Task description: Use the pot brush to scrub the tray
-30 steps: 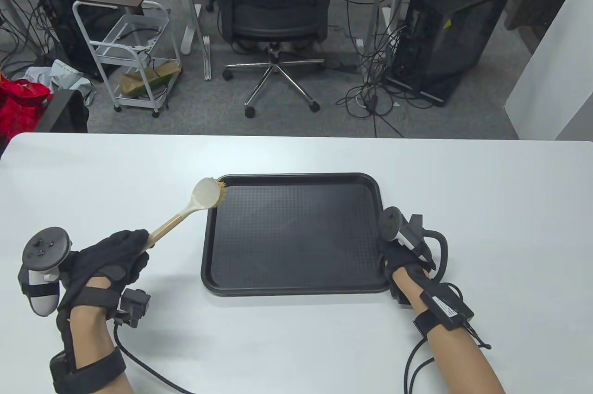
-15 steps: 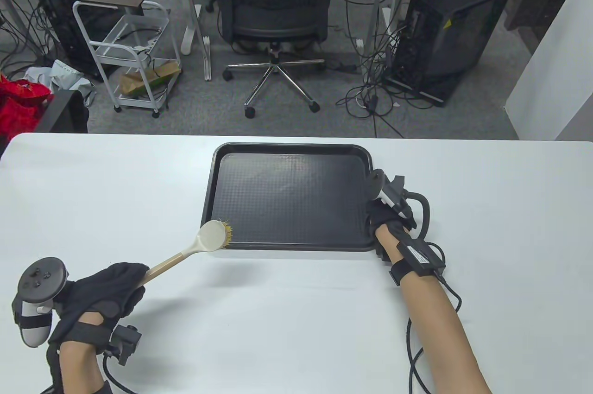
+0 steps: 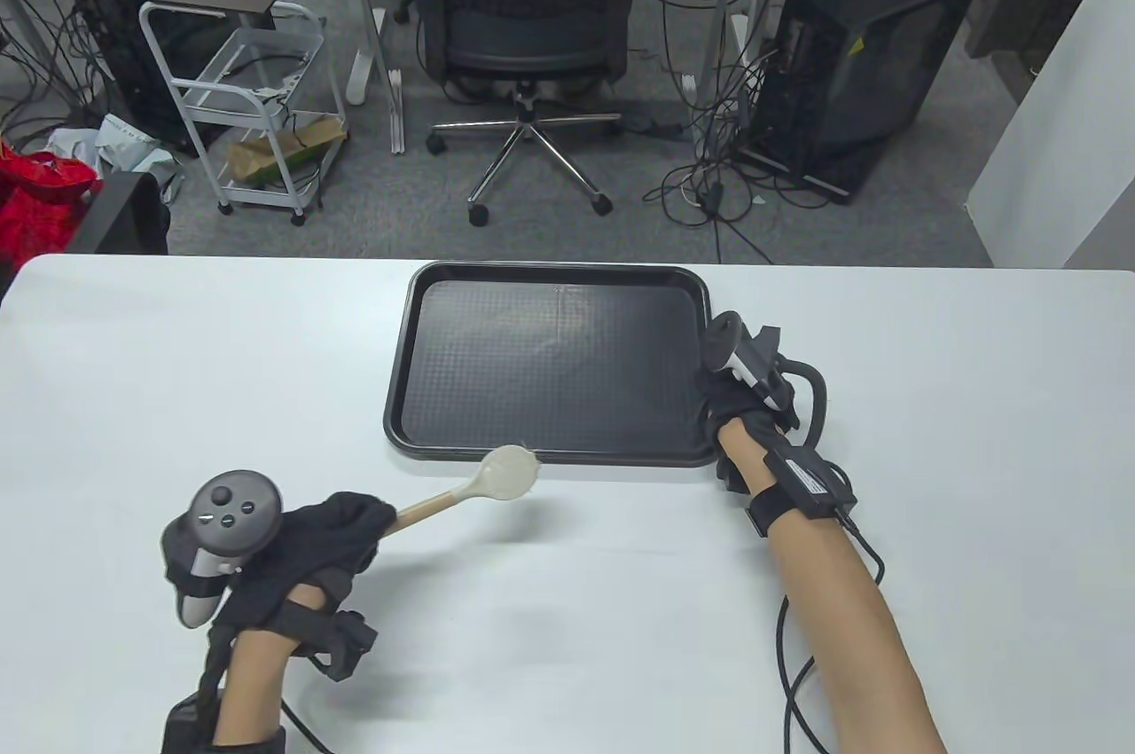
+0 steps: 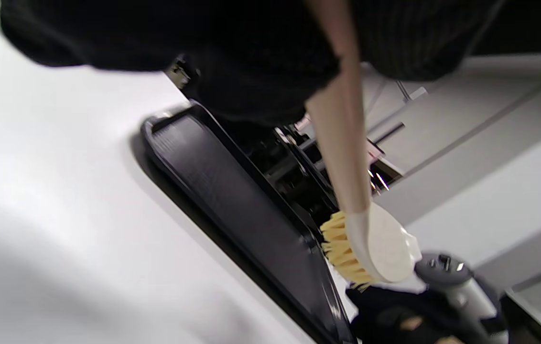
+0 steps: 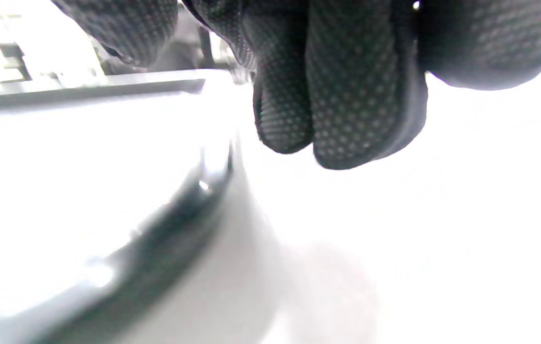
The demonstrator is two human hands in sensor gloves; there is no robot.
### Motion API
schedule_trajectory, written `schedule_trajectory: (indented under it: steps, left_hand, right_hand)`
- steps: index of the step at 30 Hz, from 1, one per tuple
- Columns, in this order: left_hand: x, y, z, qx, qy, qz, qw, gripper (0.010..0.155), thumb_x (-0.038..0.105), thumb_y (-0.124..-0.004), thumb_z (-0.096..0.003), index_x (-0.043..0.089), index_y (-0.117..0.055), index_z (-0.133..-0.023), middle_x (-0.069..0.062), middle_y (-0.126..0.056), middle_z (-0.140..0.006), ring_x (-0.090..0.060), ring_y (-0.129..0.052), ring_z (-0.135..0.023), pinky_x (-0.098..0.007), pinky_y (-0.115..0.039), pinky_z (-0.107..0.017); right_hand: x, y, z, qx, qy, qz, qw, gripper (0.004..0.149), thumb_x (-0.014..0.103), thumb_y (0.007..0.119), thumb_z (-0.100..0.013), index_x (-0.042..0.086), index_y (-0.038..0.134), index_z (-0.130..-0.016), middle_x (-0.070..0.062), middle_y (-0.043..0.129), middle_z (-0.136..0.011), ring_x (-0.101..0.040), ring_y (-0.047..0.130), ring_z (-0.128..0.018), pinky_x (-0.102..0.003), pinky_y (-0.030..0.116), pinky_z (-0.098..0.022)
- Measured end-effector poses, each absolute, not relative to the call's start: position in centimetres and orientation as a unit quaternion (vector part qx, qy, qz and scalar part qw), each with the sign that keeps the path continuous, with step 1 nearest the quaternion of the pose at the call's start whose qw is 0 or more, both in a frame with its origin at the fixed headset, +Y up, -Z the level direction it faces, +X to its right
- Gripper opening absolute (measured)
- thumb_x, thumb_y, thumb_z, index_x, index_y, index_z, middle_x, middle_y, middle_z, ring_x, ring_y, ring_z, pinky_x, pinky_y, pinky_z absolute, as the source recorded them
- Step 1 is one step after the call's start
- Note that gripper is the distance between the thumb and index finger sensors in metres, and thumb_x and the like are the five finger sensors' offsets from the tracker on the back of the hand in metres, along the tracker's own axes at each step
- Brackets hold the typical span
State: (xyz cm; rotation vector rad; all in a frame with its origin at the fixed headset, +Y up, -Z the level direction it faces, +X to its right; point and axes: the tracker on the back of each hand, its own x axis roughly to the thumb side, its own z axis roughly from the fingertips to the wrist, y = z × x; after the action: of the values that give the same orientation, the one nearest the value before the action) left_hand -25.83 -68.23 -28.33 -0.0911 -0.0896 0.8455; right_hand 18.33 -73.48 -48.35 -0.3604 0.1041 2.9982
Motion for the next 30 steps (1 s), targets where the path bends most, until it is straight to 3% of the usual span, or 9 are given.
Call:
schedule_trajectory:
  steps: [7, 15, 21, 25, 27, 29, 30]
  left_hand:
    - [-20.4, -70.6, -29.8, -0.040, -0.112, 0.374, 0.920, 0.058, 0.053, -0.080, -0.0372, 0.011, -0.087, -0.077, -0.001, -0.100, -0.050, -0.023, -0.096, -0.025, -0.053, -0.078, -0.050]
    - [-17.3, -73.2, -29.7, -0.024, -0.111, 0.221, 0.969, 0.058, 0.053, -0.083, -0.0345, 0.014, -0.087, -0.078, 0.000, -0.102, -0.055, -0.027, -0.100, -0.034, -0.055, -0.077, -0.054]
    - [-15.1, -75.1, -29.0, -0.061, -0.114, 0.059, 0.990, 0.056, 0.054, -0.083, -0.0362, 0.021, -0.086, -0.081, 0.005, -0.103, -0.065, -0.028, -0.104, -0.051, -0.056, -0.076, -0.058]
    - [-14.3, -75.4, -28.7, -0.042, -0.109, 0.022, 0.993, 0.054, 0.054, -0.082, -0.0364, 0.024, -0.087, -0.081, 0.006, -0.101, -0.067, -0.028, -0.102, -0.054, -0.055, -0.076, -0.058]
    - [-13.9, -75.8, -28.5, -0.045, -0.092, -0.021, 0.994, 0.053, 0.055, -0.083, -0.0362, 0.026, -0.091, -0.080, 0.004, -0.094, -0.076, -0.027, -0.097, -0.062, -0.054, -0.074, -0.060]
    - [-14.0, -75.6, -28.5, -0.049, -0.068, -0.033, 0.996, 0.056, 0.056, -0.081, -0.0367, 0.028, -0.084, -0.085, 0.004, -0.085, -0.086, -0.028, -0.092, -0.070, -0.055, -0.070, -0.063]
    - [-14.3, -75.0, -28.4, -0.044, -0.053, -0.036, 0.997, 0.066, 0.061, -0.077, -0.0352, 0.029, -0.074, -0.093, 0.002, -0.075, -0.095, -0.030, -0.087, -0.077, -0.057, -0.065, -0.066]
  right_hand:
    - [19.1, -70.0, -42.6, -0.051, 0.040, 0.990, 0.124, 0.071, 0.053, 0.073, -0.046, 0.020, 0.050, -0.104, -0.019, 0.072, -0.093, -0.044, 0.084, -0.072, -0.058, 0.071, -0.051]
    - [18.2, -69.5, -36.4, 0.010, 0.026, 0.986, 0.166, 0.080, 0.059, 0.072, -0.043, 0.020, 0.041, -0.106, -0.018, 0.041, -0.112, -0.052, 0.048, -0.100, -0.070, 0.049, -0.067]
    - [16.7, -69.5, -31.4, 0.058, -0.028, 0.990, 0.127, 0.087, 0.068, 0.068, -0.040, 0.023, 0.037, -0.107, -0.015, 0.032, -0.116, -0.055, 0.035, -0.104, -0.078, 0.041, -0.066]
    - [15.9, -70.5, -28.9, 0.085, -0.040, 0.989, 0.116, 0.089, 0.072, 0.065, -0.039, 0.025, 0.033, -0.108, -0.013, 0.027, -0.117, -0.055, 0.029, -0.105, -0.080, 0.037, -0.066]
    - [15.6, -71.0, -28.3, 0.094, -0.064, 0.988, 0.101, 0.088, 0.072, 0.063, -0.040, 0.025, 0.033, -0.108, -0.012, 0.027, -0.117, -0.054, 0.029, -0.105, -0.080, 0.037, -0.066]
    - [15.4, -71.5, -28.1, 0.100, -0.096, 0.987, 0.084, 0.087, 0.071, 0.062, -0.040, 0.026, 0.034, -0.108, -0.012, 0.027, -0.117, -0.054, 0.028, -0.105, -0.079, 0.036, -0.066]
    - [15.5, -71.5, -28.0, 0.102, -0.108, 0.986, 0.074, 0.086, 0.071, 0.061, -0.040, 0.026, 0.034, -0.108, -0.011, 0.027, -0.117, -0.053, 0.028, -0.105, -0.079, 0.035, -0.067]
